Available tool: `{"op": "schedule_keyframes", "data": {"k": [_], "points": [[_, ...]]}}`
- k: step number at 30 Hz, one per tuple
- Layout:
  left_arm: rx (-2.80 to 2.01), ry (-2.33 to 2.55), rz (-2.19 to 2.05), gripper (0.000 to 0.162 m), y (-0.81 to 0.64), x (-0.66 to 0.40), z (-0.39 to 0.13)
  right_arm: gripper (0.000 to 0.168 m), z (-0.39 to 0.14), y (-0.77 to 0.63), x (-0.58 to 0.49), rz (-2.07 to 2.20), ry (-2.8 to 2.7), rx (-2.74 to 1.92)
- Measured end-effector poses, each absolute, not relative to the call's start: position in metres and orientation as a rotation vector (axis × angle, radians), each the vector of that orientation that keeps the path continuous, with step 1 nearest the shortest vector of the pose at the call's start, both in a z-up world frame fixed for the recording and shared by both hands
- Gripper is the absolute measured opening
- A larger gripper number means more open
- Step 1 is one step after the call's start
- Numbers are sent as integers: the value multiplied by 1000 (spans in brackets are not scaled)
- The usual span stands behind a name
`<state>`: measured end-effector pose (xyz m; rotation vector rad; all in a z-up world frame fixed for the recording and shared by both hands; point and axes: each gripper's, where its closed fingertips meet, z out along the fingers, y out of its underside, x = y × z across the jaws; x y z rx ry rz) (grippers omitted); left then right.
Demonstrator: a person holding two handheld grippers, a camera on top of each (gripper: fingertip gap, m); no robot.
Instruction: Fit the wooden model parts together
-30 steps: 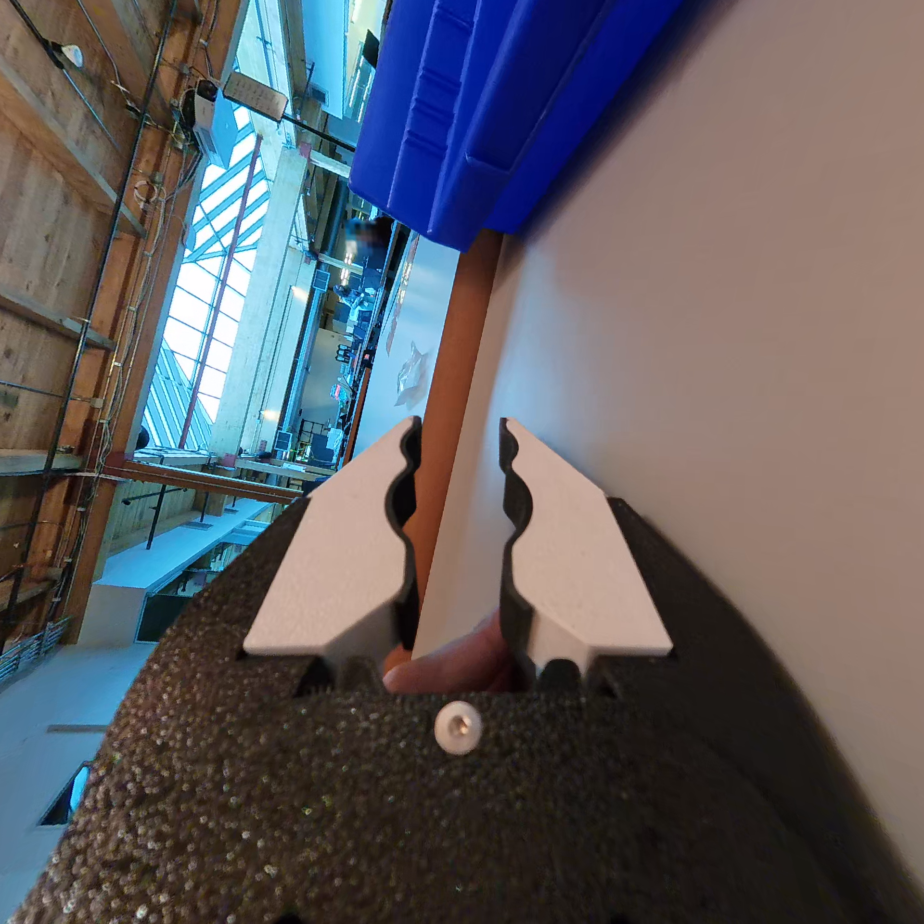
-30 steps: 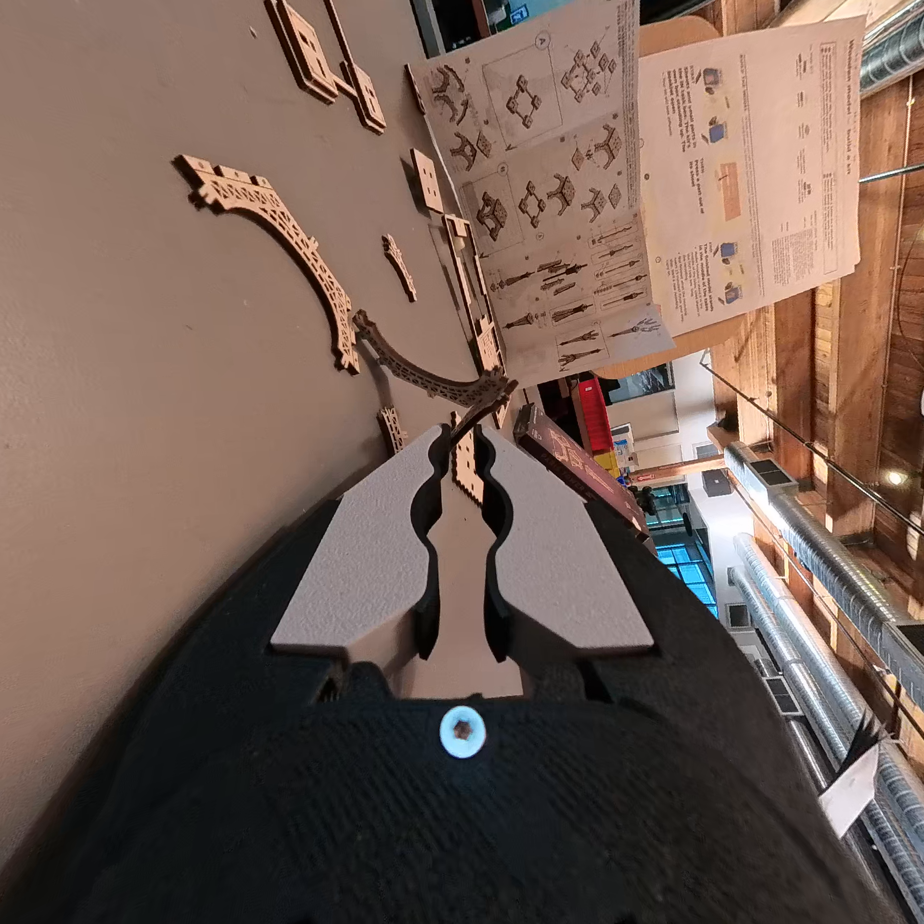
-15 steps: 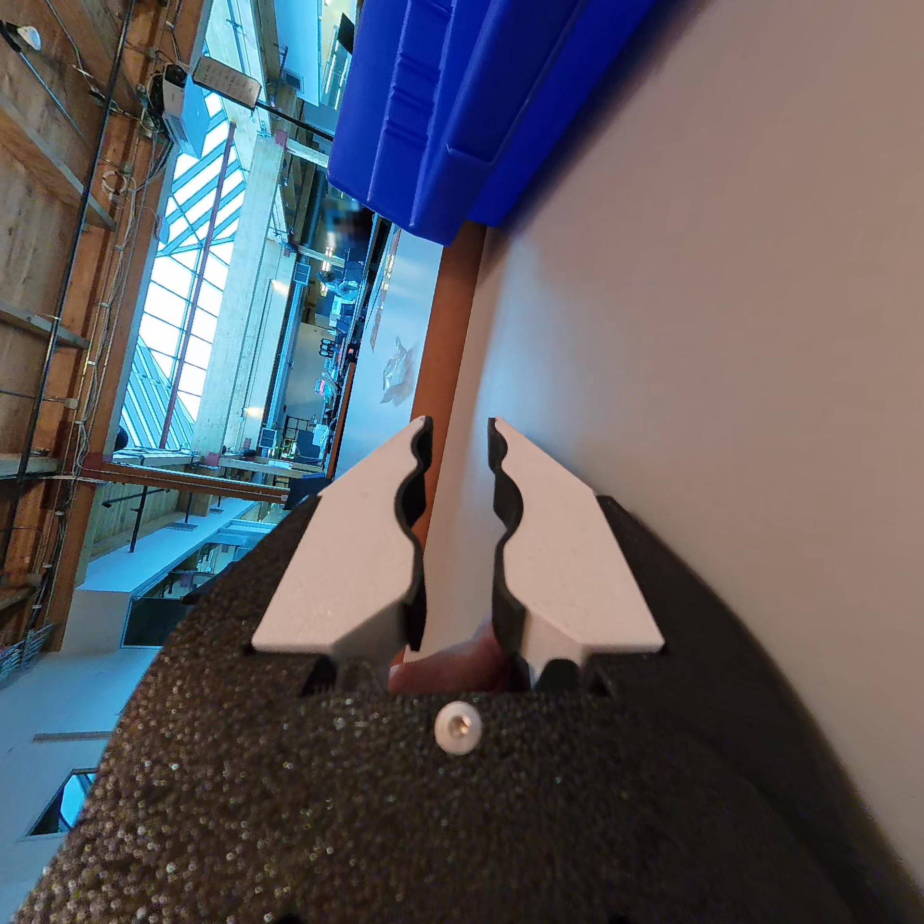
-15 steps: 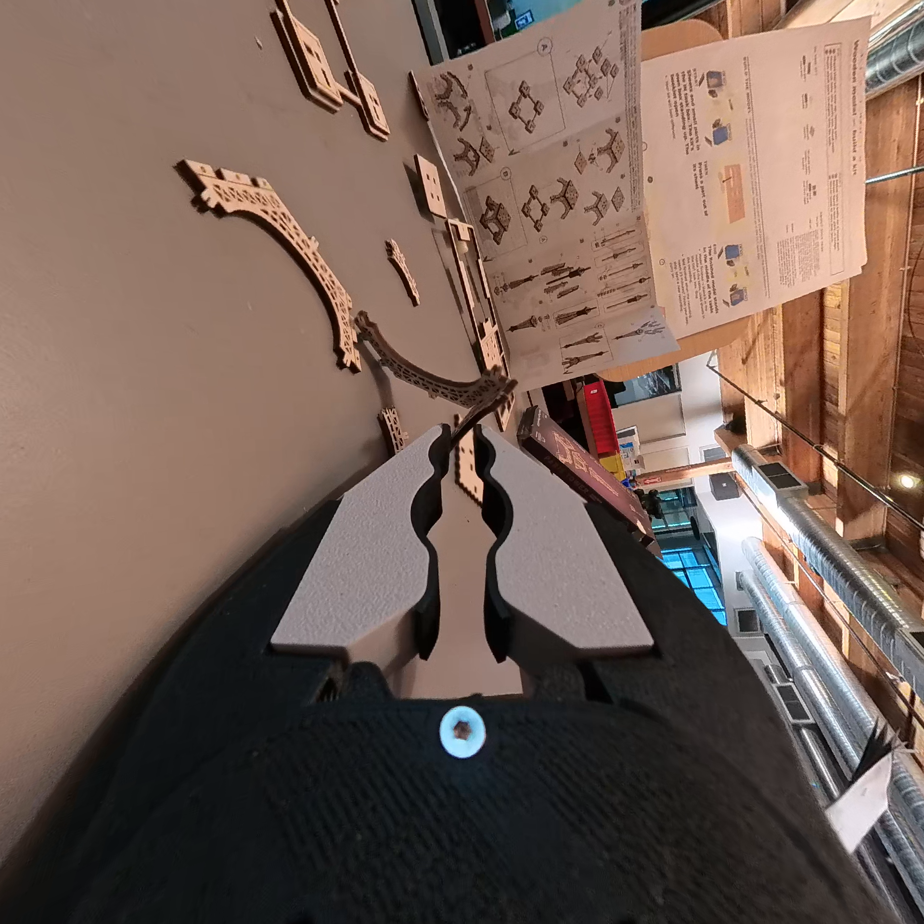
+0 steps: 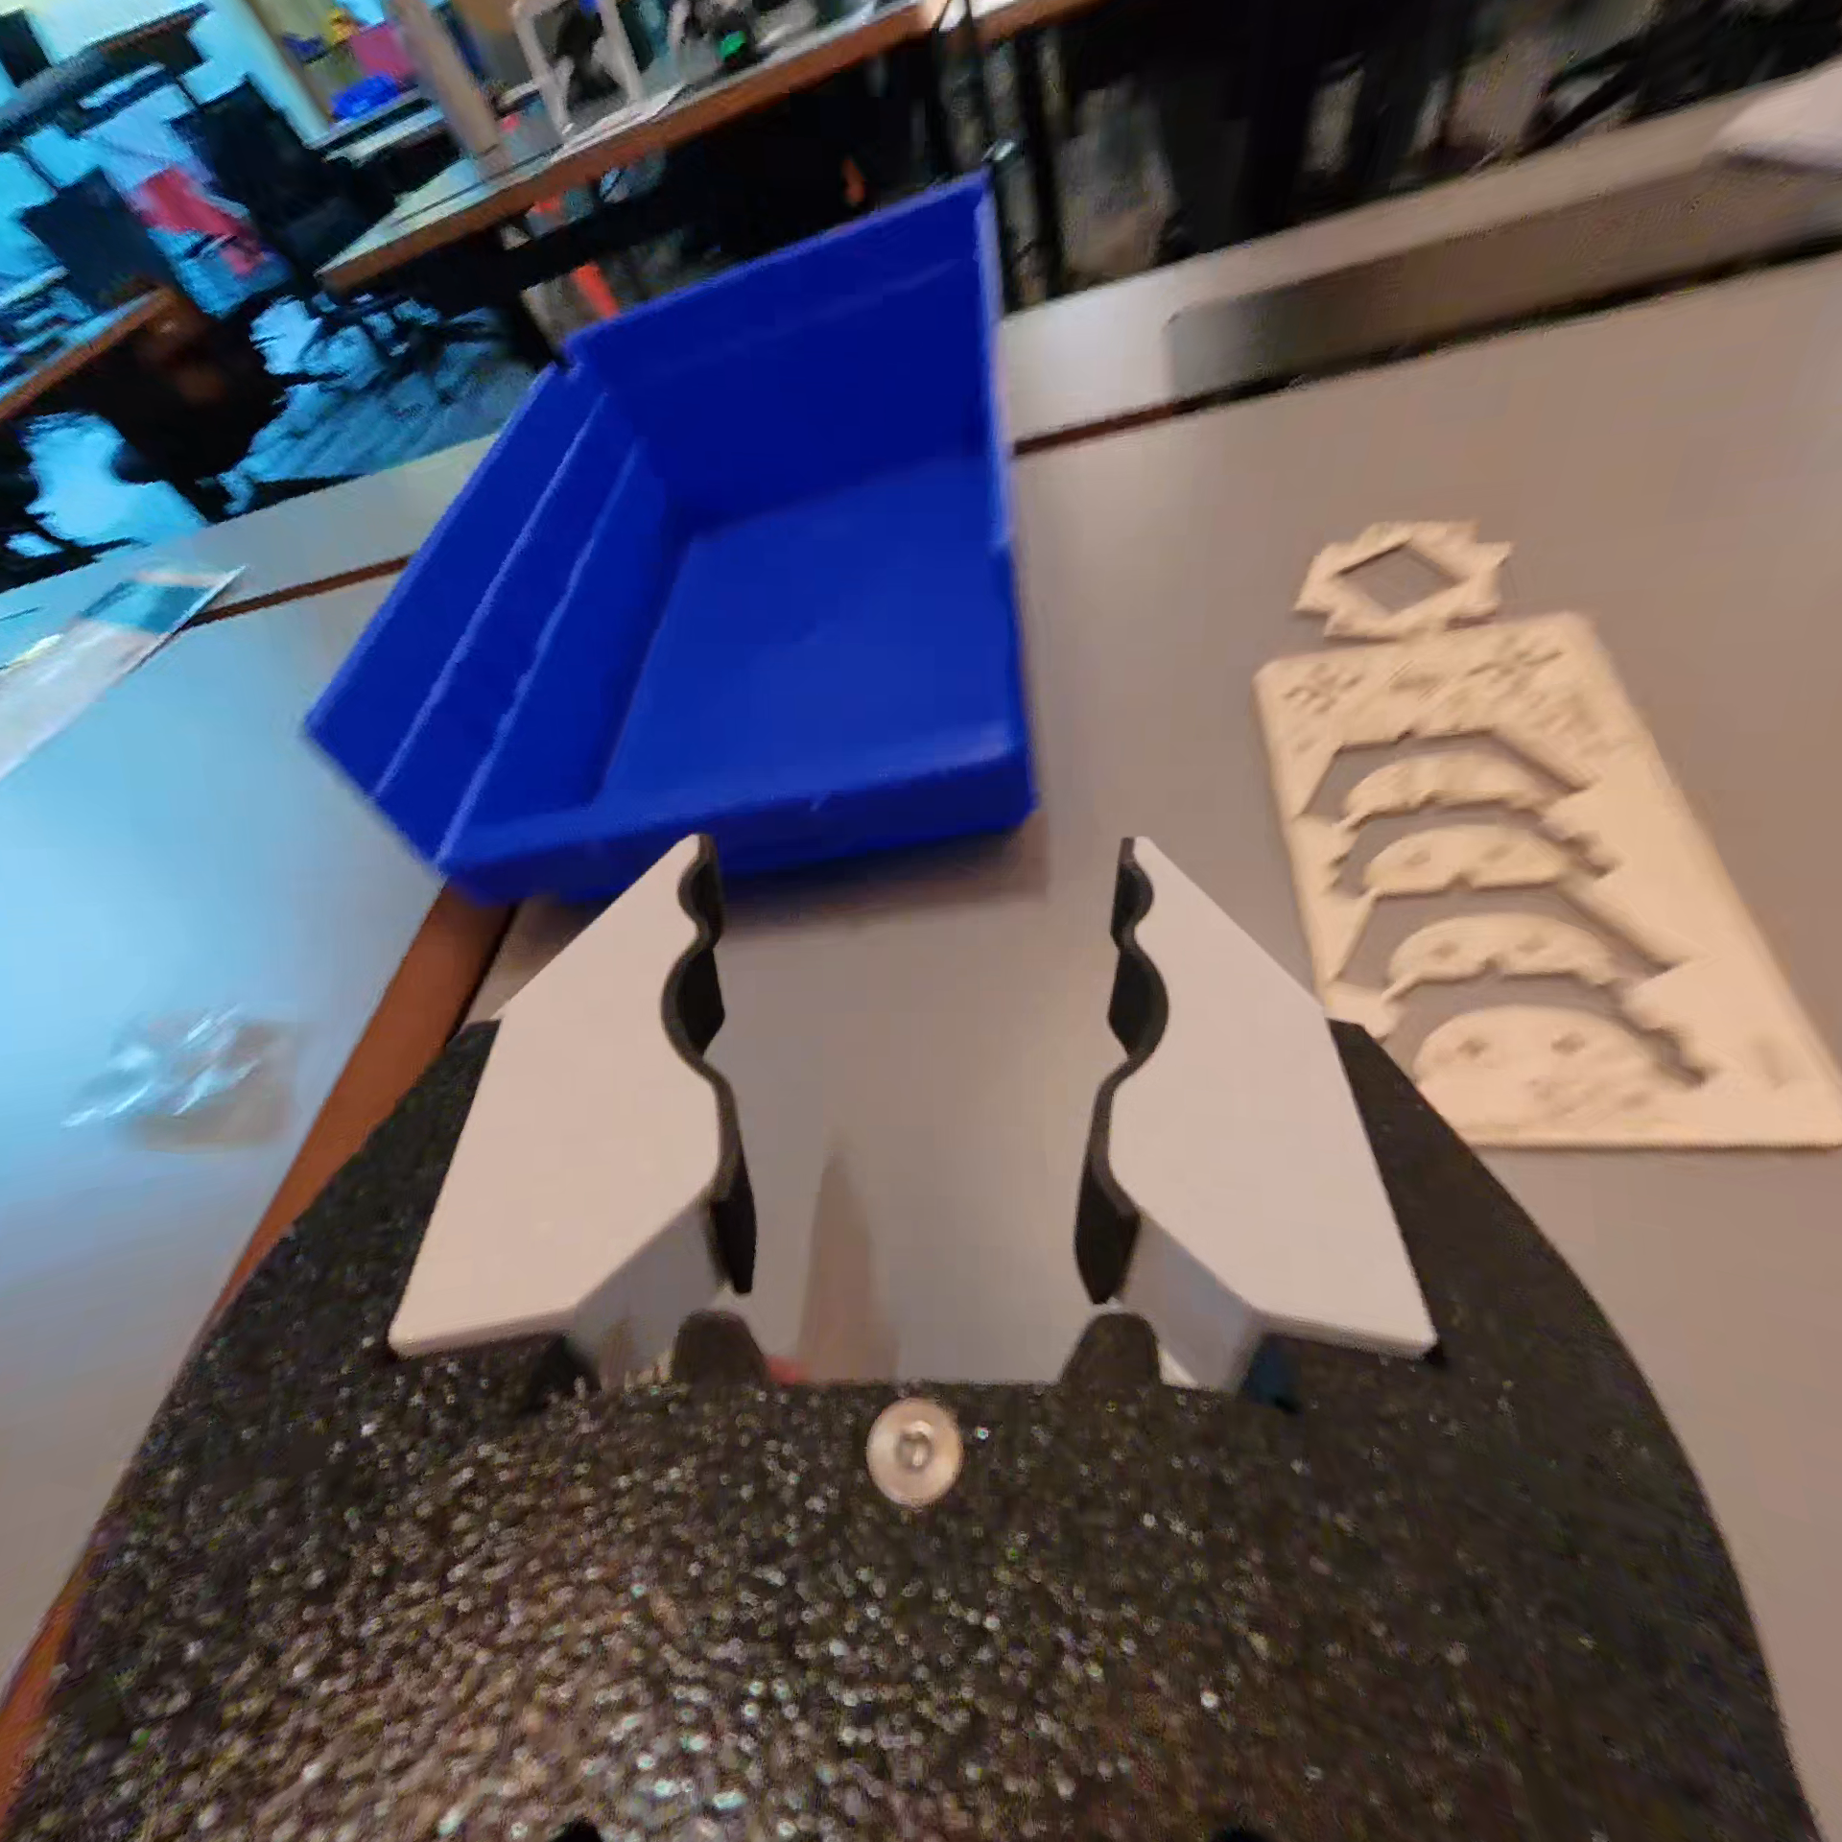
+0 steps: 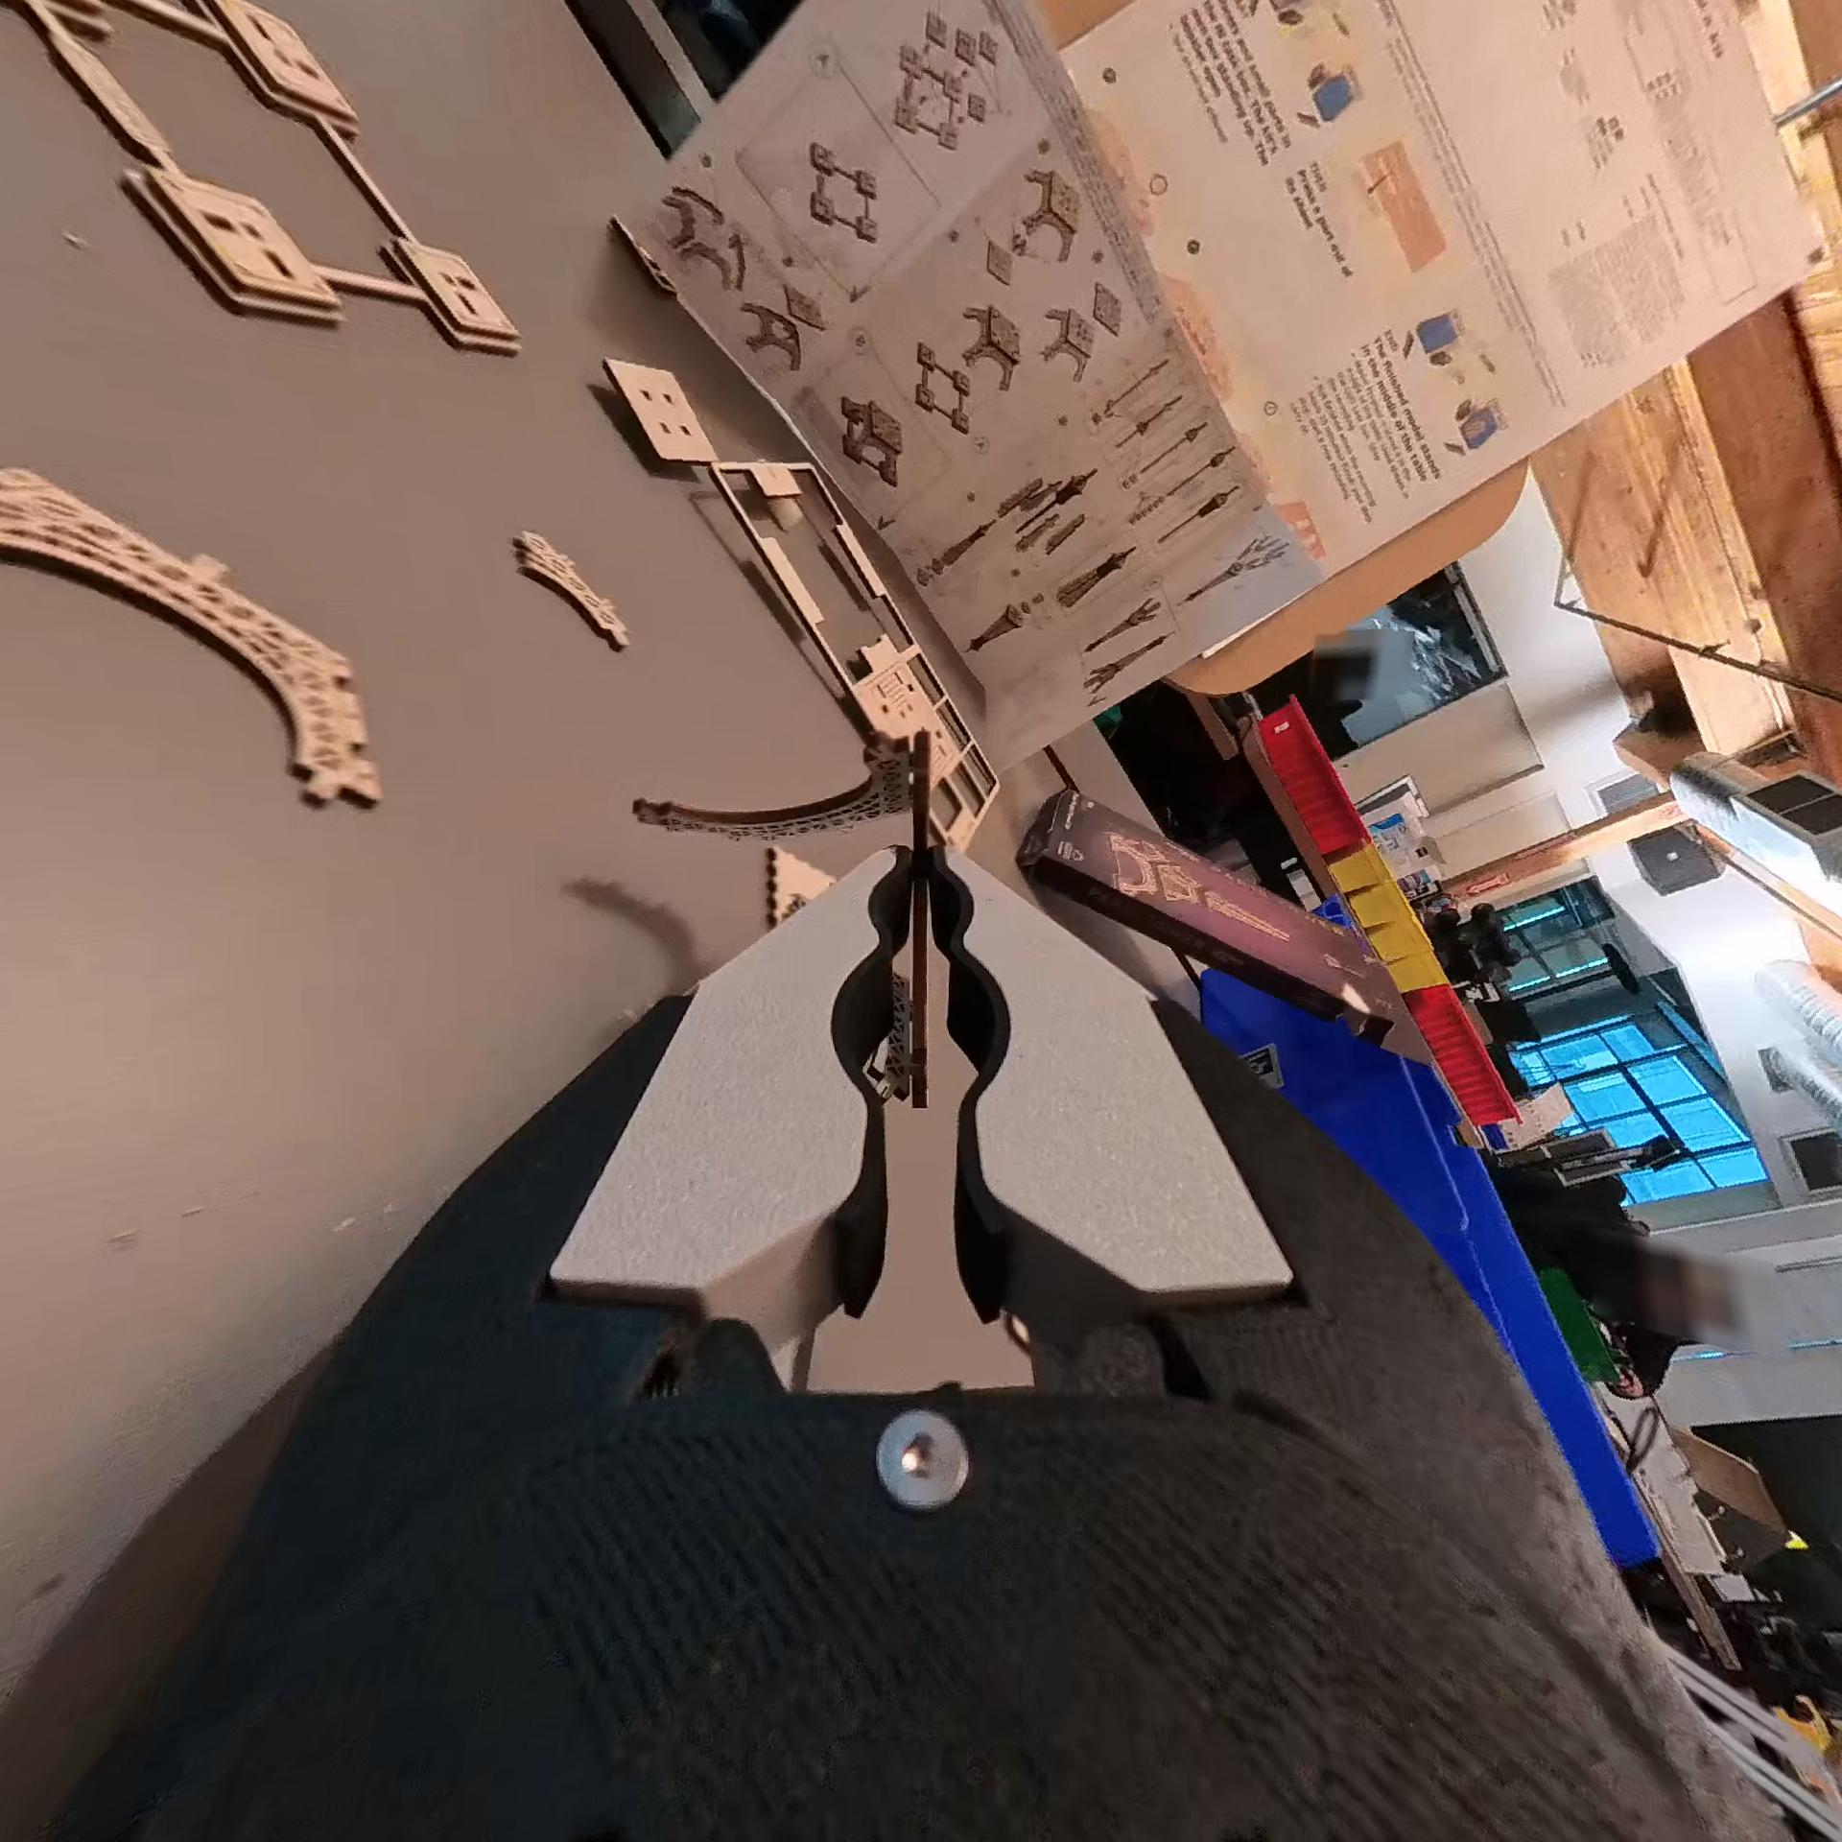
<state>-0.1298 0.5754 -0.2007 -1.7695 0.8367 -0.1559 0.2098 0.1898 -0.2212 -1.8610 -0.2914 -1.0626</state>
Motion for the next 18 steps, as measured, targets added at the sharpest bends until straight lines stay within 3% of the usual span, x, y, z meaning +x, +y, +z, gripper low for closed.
{"op": "schedule_keyframes", "data": {"k": [5,7,11,13,18], "points": [[-1790,853,-282,80,577,-65,-184,0,-223,204,227,-954,-258,-1894],[-1779,902,-384,71,565,-22,-177,0,-223,211,232,-917,-242,-1899],[-1714,1148,-461,69,541,70,-183,0,-225,229,237,-861,-217,-1883],[-1629,1342,-599,77,509,121,-188,0,-227,233,243,-904,-209,-1870],[-1391,1671,-676,60,472,207,-205,0,-221,233,245,-1126,-268,-1767]]}}
